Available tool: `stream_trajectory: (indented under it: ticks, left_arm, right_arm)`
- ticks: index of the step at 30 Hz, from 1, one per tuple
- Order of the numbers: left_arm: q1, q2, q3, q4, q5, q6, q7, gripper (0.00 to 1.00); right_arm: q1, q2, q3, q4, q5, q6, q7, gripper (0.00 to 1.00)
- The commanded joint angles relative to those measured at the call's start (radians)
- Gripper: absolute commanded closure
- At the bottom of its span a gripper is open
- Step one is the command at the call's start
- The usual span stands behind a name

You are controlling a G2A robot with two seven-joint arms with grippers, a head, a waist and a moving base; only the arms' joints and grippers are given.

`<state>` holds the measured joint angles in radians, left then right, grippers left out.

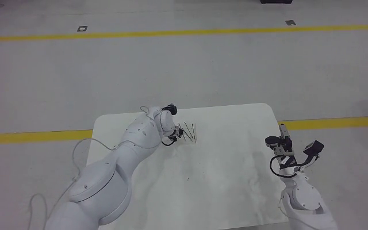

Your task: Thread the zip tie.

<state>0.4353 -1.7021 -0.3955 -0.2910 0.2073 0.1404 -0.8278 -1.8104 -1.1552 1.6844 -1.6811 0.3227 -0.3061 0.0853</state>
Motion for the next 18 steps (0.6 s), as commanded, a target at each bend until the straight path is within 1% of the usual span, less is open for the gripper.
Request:
stream_trajectory:
  ticks: [1, 9, 13, 16, 18]
  left_arm:
    - [-0.002, -0.004, 0.001, 0.006, 0.0, 0.006, 0.001, 1.0]
    - [-0.007, -0.015, 0.01, 0.014, 0.011, 0.028, -0.009, 1.0]
    - [-0.008, -0.016, 0.016, 0.001, 0.022, 0.045, -0.011, 1.0]
    - [-0.006, -0.017, 0.02, -0.013, 0.033, 0.065, -0.009, 1.0]
    - [-0.005, -0.018, 0.028, -0.025, 0.051, 0.095, -0.008, 1.0]
  right_arm:
    - [0.0, 0.0, 0.0, 0.0, 0.0, 0.0, 0.0, 0.0]
    - [0.0, 0.0, 0.0, 0.0, 0.0, 0.0, 0.0, 0.0]
    - [0.0, 0.0, 0.0, 0.0, 0.0, 0.0, 0.0, 0.0]
    - [0.0, 0.0, 0.0, 0.0, 0.0, 0.0, 0.0, 0.0]
    - [0.0, 0.0, 0.0, 0.0, 0.0, 0.0, 0.0, 0.0]
